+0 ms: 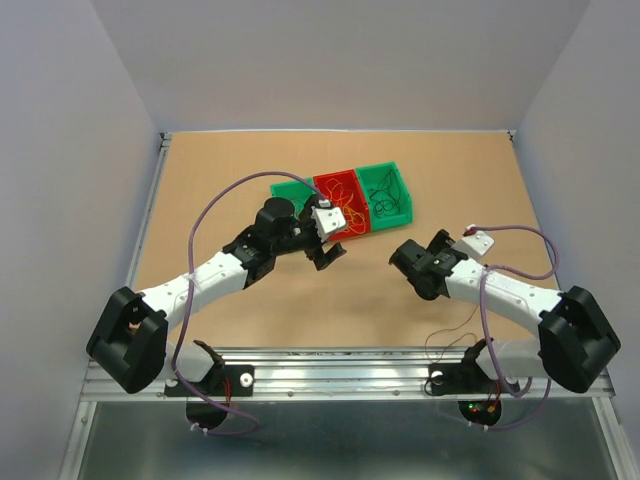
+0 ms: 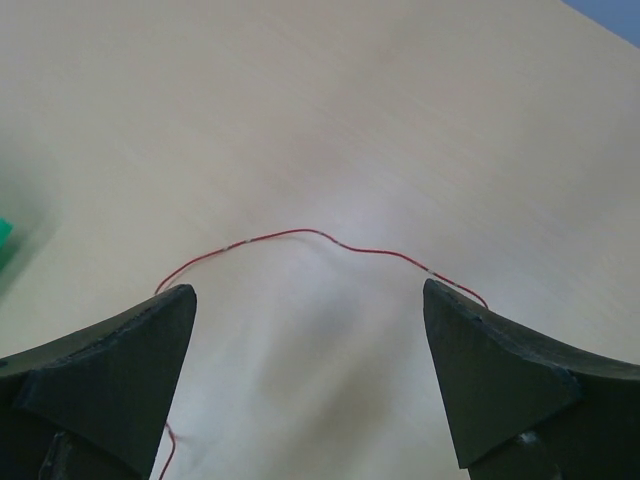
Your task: Untangle the cables
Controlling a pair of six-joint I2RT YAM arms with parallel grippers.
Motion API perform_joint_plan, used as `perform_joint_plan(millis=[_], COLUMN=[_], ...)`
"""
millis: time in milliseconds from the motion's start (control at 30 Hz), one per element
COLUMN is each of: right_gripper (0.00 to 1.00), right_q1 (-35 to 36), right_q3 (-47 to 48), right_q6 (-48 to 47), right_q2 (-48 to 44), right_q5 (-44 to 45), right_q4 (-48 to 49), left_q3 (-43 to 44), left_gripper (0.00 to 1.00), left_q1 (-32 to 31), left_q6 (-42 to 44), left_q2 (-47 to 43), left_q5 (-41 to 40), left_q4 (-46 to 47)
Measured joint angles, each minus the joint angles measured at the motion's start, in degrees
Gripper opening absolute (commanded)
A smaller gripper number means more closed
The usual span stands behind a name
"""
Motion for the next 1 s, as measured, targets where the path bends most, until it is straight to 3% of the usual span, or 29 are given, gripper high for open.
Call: perform_joint_plan(millis=[100,200,433,767,1000], right_gripper=[1.0,1.0,1.0,1.0,1.0], right_q1=[-3.8,-8.2,-16.3,-19.2,-19.2], right_q3=[1.2,1.6,-2.8,-3.8,-5.3], right_q6=[1.8,-2.6,-16.6,-22.1,-23.0], right_q2=[2.7,4.4,0.7,8.5,6.2], right_q5=[-0.2,-2.1,-11.6,-17.2,-19.7], right_q4=[-0.8,3.0,22.1,31.7,33.5], left_q3=[0.0,0.0,0.0,0.0,0.0], left_gripper=[0.99,0.99,0.99,0.99,0.99], left_q1=[-0.1,-0.1,-0.2,-0.2,-0.2], left_q6=[0.0,0.0,0.0,0.2,0.2], left_q2=[0.0,0.0,0.0,0.1,0.2], left_q5=[-0.1,-0.1,-0.2,-0.5,-0.7], left_q4=[0.0,0.0,0.0,-0.1,-0.4])
